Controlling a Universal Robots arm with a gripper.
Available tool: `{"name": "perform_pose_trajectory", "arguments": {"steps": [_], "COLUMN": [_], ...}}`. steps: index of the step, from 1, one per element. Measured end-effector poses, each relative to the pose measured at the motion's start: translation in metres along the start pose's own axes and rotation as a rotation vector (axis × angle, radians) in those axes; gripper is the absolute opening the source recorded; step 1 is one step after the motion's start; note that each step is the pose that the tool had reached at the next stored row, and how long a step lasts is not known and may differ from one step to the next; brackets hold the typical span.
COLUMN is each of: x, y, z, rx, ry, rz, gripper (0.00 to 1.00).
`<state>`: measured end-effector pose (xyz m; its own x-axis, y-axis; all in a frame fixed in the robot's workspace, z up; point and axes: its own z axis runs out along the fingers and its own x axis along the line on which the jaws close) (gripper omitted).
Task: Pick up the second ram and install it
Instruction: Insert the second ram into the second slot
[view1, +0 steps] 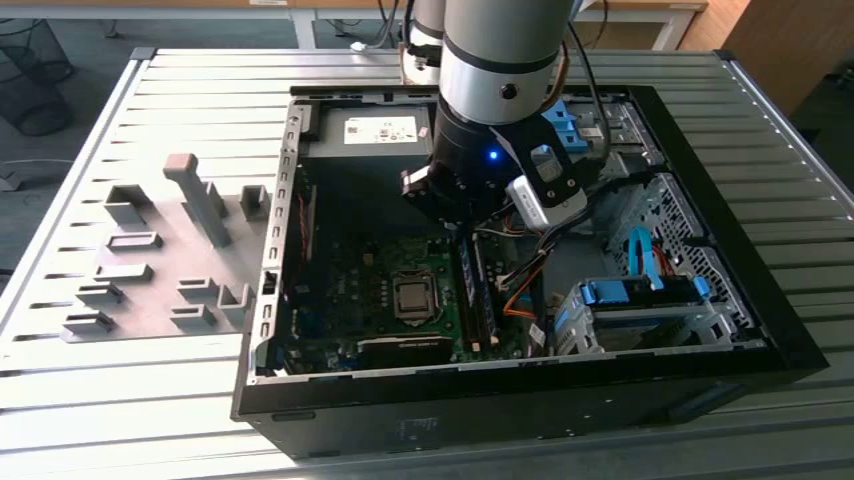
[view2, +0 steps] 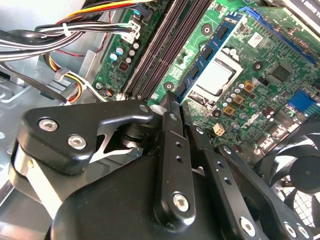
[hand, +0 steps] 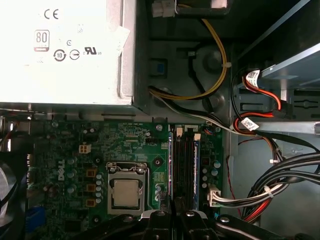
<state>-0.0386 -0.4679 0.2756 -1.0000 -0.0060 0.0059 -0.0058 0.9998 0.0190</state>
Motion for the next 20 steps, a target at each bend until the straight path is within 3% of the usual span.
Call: {"name": "perform_pose_trajectory", "arguments": {"steps": [11, 20], "x": [-0.0047, -0.0075], "y": [-0.0082, -0.0098], "z": [0.0145, 0.0285], "rx": [-0.0014, -0.002], "ry": [0.0007, 0.0009], "rz": [0.005, 0.024], "gripper": [0.14, 0.14]}}
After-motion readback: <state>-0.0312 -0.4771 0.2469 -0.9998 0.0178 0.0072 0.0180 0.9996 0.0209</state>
